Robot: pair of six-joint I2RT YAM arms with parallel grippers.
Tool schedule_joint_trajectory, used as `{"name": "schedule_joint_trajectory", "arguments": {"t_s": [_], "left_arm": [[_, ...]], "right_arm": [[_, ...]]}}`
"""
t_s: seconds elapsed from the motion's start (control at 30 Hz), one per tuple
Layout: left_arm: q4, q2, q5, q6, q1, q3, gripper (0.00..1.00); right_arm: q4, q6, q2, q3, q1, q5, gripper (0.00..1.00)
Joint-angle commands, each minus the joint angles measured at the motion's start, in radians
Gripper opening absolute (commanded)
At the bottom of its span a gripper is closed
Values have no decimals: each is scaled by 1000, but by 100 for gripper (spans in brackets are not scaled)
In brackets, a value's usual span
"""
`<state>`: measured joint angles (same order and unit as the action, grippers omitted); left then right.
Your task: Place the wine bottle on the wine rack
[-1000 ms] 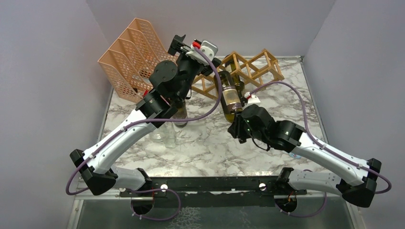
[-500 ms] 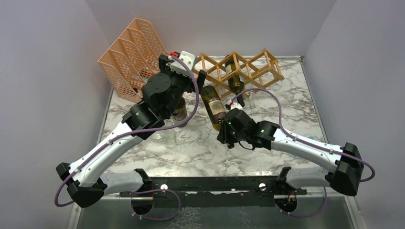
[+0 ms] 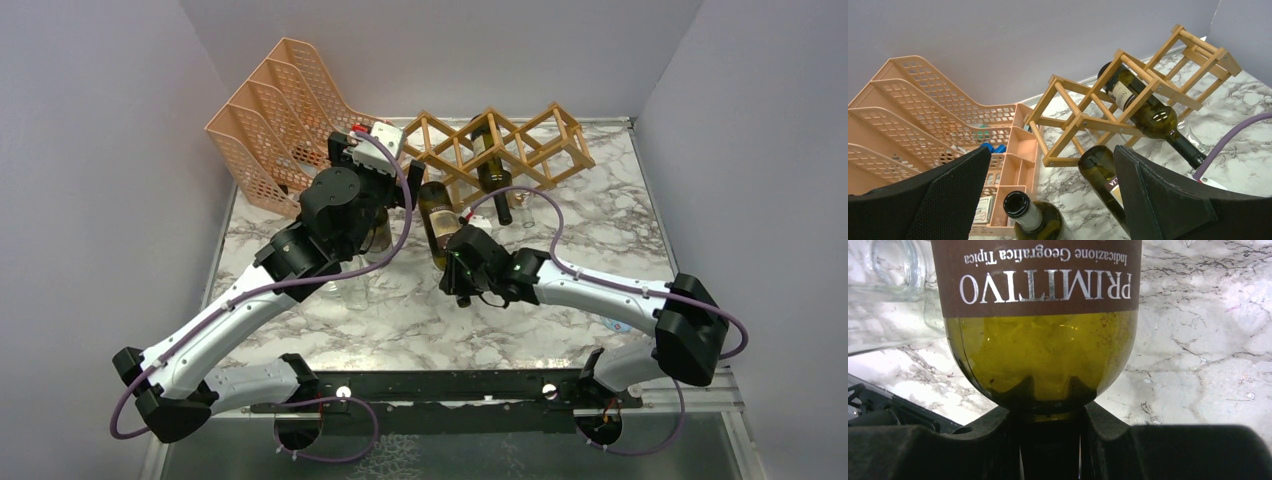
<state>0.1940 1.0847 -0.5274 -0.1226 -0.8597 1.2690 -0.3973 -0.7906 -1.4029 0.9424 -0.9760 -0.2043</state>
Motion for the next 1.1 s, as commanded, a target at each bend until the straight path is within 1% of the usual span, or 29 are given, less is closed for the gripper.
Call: {"name": "schedule_joint_trajectory", "arguments": {"t_s": [0.0, 0.4, 0.7, 0.9, 1.07], "left_arm": [[15, -36, -29, 15, -2, -3, 99], [16, -57, -28, 12, -3, -19, 99], [27, -58, -21, 20, -2, -17, 99], [41, -81, -11, 26, -3, -15, 99], [13, -125, 1, 11, -2, -44, 99]], "right_arm": [[118, -42, -17, 79, 0, -81, 1], [132, -24, -48, 127, -1, -100, 1], [102, -24, -122, 224, 15, -124, 1], [135, 30, -179, 285, 69, -56, 1], [120, 60, -243, 367, 107, -25, 1]]}}
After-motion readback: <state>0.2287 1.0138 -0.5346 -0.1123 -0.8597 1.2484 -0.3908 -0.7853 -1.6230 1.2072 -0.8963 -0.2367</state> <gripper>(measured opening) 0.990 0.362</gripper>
